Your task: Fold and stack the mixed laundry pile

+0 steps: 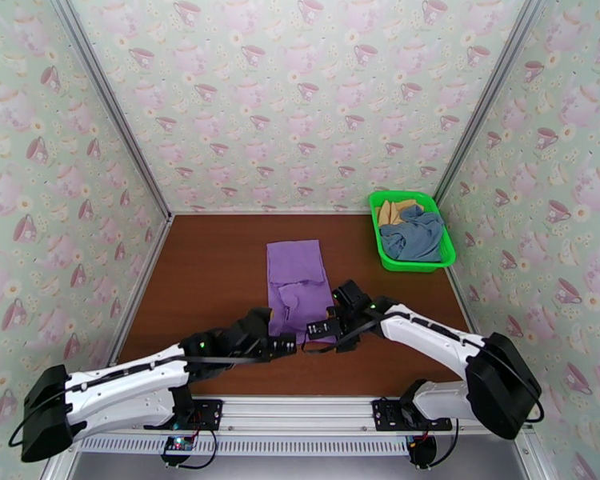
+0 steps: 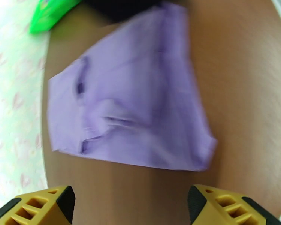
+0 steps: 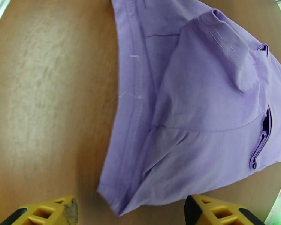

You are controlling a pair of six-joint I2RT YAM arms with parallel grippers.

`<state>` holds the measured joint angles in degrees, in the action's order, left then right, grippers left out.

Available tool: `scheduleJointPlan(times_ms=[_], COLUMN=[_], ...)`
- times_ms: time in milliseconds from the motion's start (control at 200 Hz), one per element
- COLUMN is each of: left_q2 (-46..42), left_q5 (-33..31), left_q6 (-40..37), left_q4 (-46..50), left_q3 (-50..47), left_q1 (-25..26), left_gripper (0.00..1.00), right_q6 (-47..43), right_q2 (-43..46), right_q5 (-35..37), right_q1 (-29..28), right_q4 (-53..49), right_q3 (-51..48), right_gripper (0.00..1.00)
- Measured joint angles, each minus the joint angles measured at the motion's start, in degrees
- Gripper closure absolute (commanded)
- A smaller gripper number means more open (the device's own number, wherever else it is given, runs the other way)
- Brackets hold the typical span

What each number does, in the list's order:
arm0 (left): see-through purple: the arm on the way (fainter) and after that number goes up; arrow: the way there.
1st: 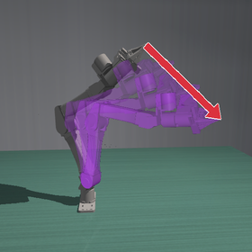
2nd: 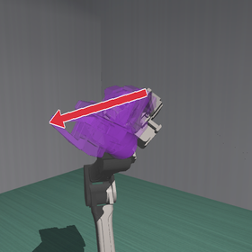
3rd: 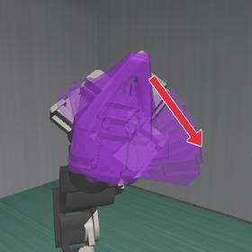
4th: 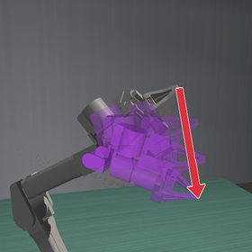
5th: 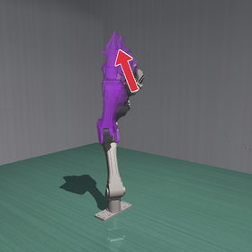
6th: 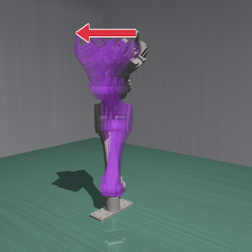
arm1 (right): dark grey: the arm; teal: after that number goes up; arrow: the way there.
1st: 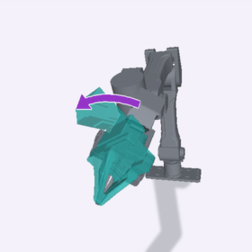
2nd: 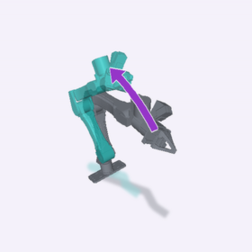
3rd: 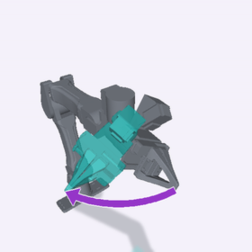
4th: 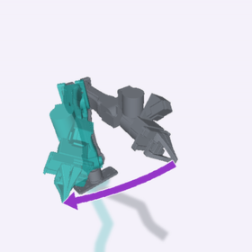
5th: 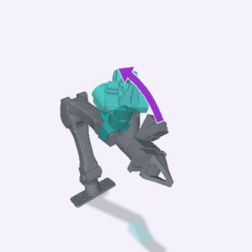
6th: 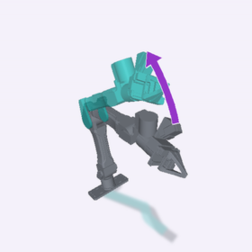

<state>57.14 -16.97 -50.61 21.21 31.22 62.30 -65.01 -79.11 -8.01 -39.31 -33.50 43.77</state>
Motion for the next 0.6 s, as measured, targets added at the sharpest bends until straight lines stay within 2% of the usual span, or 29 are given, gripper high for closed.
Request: scheduleJointPlan(times_ms=[120, 290, 406, 601], left_q2=[2.25, 10.43, 16.02, 21.07], left_q5=[1.42, 3.67, 5.46, 7.82], left_q6=[-0.87, -1.49, -1.95, -1.95], left_q4=[0.02, -2.54, -4.57, -8.02], left_q3=[-1.22, -1.16, -1.11, 0.90], left_q1=[0.52, 0.52, -0.17, -3.13], left_gripper=[0.17, 0.22, 0.27, 0.40], right_q6=[-0.04, -0.04, 0.02, 0.13], right_q2=[-4.09, -6.84, -7.37, -9.16], right_q5=[0.59, 1.38, 1.20, 0.68], right_q1=[0.04, 0.66, 1.20, 1.60], right_q4=[1.07, 2.08, 2.19, 1.03], right_q3=[0.02, 0.11, 0.28, 1.66], right_gripper=[0.24, 0.24, 0.25, 0.32])
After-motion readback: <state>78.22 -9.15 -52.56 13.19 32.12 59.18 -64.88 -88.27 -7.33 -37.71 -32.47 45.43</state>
